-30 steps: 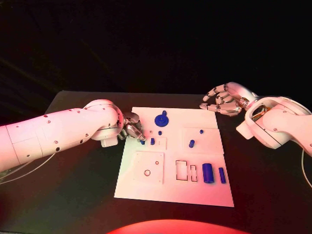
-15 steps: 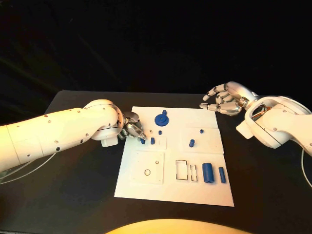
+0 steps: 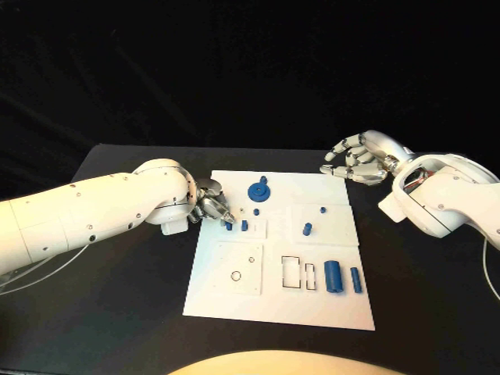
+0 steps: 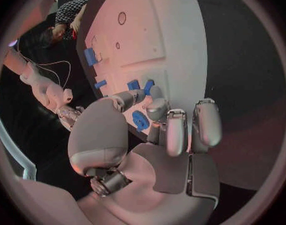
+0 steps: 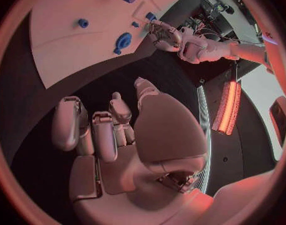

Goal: Assemble the parts on the task board

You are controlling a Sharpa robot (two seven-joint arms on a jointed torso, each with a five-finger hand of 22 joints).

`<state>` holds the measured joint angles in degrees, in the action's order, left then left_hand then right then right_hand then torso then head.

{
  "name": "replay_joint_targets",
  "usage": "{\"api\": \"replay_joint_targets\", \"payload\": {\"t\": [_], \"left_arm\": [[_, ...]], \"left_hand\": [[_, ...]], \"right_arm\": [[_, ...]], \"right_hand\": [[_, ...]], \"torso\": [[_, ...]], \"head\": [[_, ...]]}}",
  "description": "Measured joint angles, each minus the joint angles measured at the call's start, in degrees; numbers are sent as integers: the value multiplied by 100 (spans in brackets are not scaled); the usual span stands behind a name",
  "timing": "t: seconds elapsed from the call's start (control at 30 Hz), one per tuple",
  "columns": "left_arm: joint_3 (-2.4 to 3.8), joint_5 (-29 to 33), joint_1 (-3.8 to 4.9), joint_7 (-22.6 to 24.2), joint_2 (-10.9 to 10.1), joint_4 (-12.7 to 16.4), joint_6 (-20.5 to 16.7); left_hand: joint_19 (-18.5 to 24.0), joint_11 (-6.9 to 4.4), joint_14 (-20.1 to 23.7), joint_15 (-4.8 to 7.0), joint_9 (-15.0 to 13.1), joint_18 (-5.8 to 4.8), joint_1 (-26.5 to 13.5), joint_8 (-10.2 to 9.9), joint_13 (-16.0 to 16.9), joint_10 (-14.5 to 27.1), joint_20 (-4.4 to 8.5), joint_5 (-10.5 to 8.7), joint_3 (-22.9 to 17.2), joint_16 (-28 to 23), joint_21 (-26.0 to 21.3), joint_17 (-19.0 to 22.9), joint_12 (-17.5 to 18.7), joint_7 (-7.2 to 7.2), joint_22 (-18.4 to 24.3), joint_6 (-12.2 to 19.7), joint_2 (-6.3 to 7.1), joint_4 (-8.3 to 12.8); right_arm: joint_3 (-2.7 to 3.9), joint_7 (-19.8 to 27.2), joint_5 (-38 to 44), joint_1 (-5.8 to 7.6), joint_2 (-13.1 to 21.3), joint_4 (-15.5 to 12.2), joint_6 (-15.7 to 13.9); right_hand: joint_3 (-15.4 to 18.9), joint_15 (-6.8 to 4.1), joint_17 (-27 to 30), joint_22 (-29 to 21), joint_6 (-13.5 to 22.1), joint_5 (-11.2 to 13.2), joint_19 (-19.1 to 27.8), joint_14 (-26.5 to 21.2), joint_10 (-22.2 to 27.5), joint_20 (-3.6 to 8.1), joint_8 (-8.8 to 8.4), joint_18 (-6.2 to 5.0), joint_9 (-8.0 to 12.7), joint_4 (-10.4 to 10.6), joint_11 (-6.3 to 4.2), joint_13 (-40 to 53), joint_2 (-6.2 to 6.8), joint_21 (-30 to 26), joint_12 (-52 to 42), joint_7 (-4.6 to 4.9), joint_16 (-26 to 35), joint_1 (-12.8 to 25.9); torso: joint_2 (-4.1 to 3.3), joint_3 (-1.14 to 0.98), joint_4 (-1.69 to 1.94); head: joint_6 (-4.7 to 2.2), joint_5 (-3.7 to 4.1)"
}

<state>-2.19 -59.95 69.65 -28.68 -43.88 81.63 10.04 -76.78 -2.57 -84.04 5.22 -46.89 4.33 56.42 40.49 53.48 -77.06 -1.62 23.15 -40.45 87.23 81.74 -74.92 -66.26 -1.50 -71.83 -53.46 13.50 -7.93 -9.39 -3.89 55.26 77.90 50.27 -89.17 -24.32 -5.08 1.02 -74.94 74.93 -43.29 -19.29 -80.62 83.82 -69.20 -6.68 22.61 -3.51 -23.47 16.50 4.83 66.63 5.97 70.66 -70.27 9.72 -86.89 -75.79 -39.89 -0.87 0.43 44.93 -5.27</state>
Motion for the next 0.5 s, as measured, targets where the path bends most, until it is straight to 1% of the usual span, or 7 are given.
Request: {"api": "replay_joint_targets", "payload": {"t": [0.1, 0.23, 0.3, 0.37, 0.4, 0.5], "left_arm": [[-1, -12, -2, -2, -5, -6, 0], [-2, -21, -3, -2, -8, -9, -3], [-2, -24, -4, -1, -8, -11, -7], [-2, -29, -5, 2, -8, -11, -9], [-2, -34, -5, 4, -8, -12, -11], [-2, -49, -7, 10, -11, -11, -15]], "left_hand": [[0, 22, 0, 0, 7, 1, -38, -38, -46, 40, 0, 2, 293, -27, -15, 0, 41, 25, 26, -3, 38, -133], [0, 23, 0, 0, 7, 1, -37, -71, -67, 40, 0, -19, 721, -27, -41, 0, 64, 19, 34, -29, 37, -333], [0, 42, 0, 0, 7, 1, -37, -83, -67, 60, 0, -19, 949, -27, -41, 0, 65, 9, 34, -54, 37, -461], [0, 42, 0, 0, 7, 1, -37, -84, -67, 60, 0, -63, 1091, -27, -42, 0, 65, 9, 34, -55, 37, -558], [0, 42, 0, 0, 7, 0, -17, -104, -67, 60, 0, -221, 1240, -27, -41, 0, 65, 10, 34, -56, 52, -653], [0, 42, 0, 0, 7, 0, 67, -133, -63, 60, 0, -420, 1416, -27, -63, 1, 65, 17, 34, -64, 10, -791]], "right_arm": [[0, 0, -1, 0, 2, -3, 0], [0, 1, -1, -2, 4, -4, 0], [0, 1, -1, -2, 4, -4, 0], [0, 2, -1, -2, 5, -4, 0], [0, 2, -1, -3, 5, -4, -1], [0, 3, -1, -5, 6, -5, -1]], "right_hand": [[0, 0, 0, 0, 0, 0, 0, 0, 0, 0, 0, 0, 0, 0, 0, 0, 0, 0, 0, 0, 0, 0], [0, 0, 0, -1, 0, 0, 0, 0, 0, 0, 0, 0, 0, 0, 0, 0, 0, 0, 0, 0, 0, 0], [0, 0, 1, -1, 0, 0, 0, 0, 0, 0, 0, 0, 0, 0, 0, 1, 0, 0, 0, 0, 0, 0], [0, 0, 1, -1, 0, 0, 0, 0, 0, 0, 0, 0, 0, 0, 0, 0, 0, 0, 0, 0, 0, 0], [0, 0, 1, -1, 0, 0, 0, 0, 0, 0, 0, 0, 0, 0, 0, 0, 0, 0, 0, 0, 0, 0], [0, 0, 1, -1, 0, 0, 0, 0, 0, 0, 0, 0, 0, 0, 0, 0, 0, 0, 0, 0, 0, 0]], "torso": [[0, 0, 1], [0, 0, 0], [0, 1, 0], [0, 1, 0], [0, 0, 0], [0, 0, 0]], "head": [[-4, 0], [-8, 0], [-9, 3], [-8, 4], [-8, 4], [-8, 5]]}}
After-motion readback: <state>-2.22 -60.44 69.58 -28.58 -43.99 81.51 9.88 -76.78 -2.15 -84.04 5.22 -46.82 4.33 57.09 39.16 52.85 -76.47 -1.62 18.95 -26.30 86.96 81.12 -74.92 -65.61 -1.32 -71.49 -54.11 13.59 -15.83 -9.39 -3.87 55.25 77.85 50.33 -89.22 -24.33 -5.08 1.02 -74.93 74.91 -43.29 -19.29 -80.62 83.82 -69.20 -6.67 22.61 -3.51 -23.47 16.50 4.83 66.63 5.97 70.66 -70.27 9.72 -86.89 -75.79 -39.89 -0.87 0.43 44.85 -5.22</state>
